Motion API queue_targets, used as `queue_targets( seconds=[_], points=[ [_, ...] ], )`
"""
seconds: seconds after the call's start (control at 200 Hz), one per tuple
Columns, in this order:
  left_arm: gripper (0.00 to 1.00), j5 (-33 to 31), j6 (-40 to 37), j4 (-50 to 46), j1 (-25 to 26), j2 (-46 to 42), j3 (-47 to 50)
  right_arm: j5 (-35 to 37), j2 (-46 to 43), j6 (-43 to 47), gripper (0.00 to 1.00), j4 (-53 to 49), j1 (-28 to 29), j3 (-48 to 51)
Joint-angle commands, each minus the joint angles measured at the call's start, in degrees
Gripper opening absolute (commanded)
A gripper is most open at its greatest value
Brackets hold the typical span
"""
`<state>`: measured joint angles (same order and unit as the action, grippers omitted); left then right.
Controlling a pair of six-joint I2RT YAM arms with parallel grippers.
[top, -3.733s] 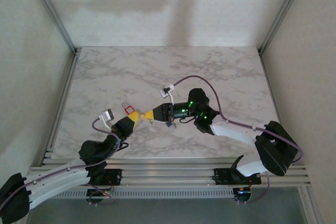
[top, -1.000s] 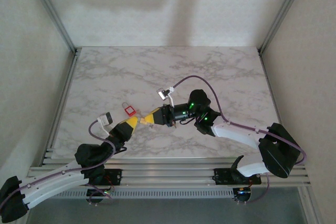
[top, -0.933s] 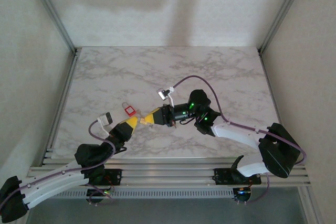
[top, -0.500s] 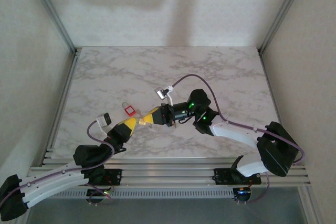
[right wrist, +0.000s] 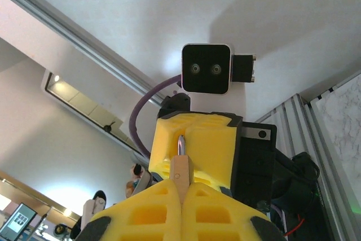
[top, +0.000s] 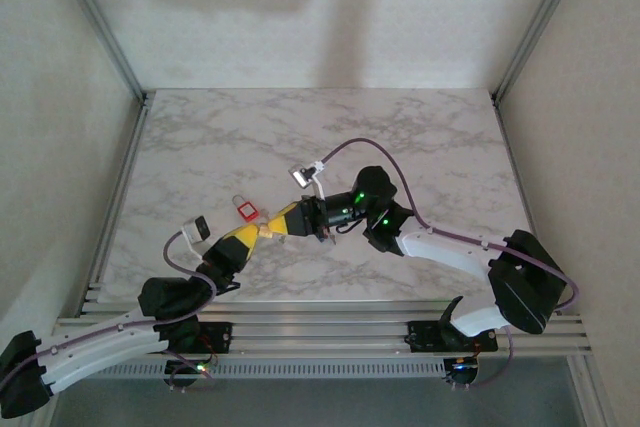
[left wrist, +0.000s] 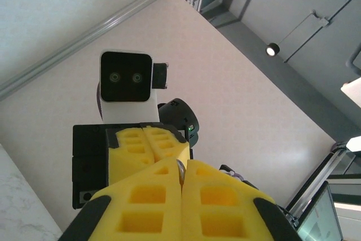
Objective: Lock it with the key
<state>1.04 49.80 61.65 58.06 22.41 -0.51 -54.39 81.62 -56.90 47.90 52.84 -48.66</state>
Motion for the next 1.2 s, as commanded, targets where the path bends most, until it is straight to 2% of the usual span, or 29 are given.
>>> queue_targets(
  seconds=[0.0, 0.145, 0.33, 0.491, 0.726, 0.886, 0.991, 1.196],
  points=[
    [0.00, 10.4, 1.9, -7.7, 2.9, -0.7, 8.8, 10.4, 0.9, 2.9, 0.00, -3.4, 1.6, -2.0],
    [0.00, 8.7, 2.7, -8.7, 2.9, -1.2, 8.3, 11.4, -0.1, 4.7, 0.00, -6.9, 1.7, -1.6],
    [0.00, -0.6, 9.1, -10.5, 2.9, -2.4, 9.6, 12.7, -0.8, 7.2, 0.01, -12.7, 1.6, -1.5],
    [0.00, -6.4, 12.5, -14.8, 2.9, -3.7, 9.7, 14.2, -2.2, 8.4, 0.12, -15.2, 1.6, -0.1],
    [0.00, -11.1, 16.0, -17.2, 2.6, -5.0, 10.9, 16.9, -5.5, 10.5, 0.37, -20.2, 1.1, 1.5],
    [0.00, -12.8, 16.7, -19.4, 2.3, -5.8, 11.2, 18.6, -8.4, 10.5, 0.39, -21.7, -0.2, 3.4],
    [0.00, -14.7, 17.7, -21.2, 2.1, -6.8, 11.4, 19.1, -9.6, 10.5, 0.44, -23.4, -0.7, 4.9],
    [0.00, -16.3, 18.7, -22.9, 1.4, -7.1, 11.3, 18.5, -9.9, 9.0, 0.44, -22.6, -0.8, 7.6]
  ],
)
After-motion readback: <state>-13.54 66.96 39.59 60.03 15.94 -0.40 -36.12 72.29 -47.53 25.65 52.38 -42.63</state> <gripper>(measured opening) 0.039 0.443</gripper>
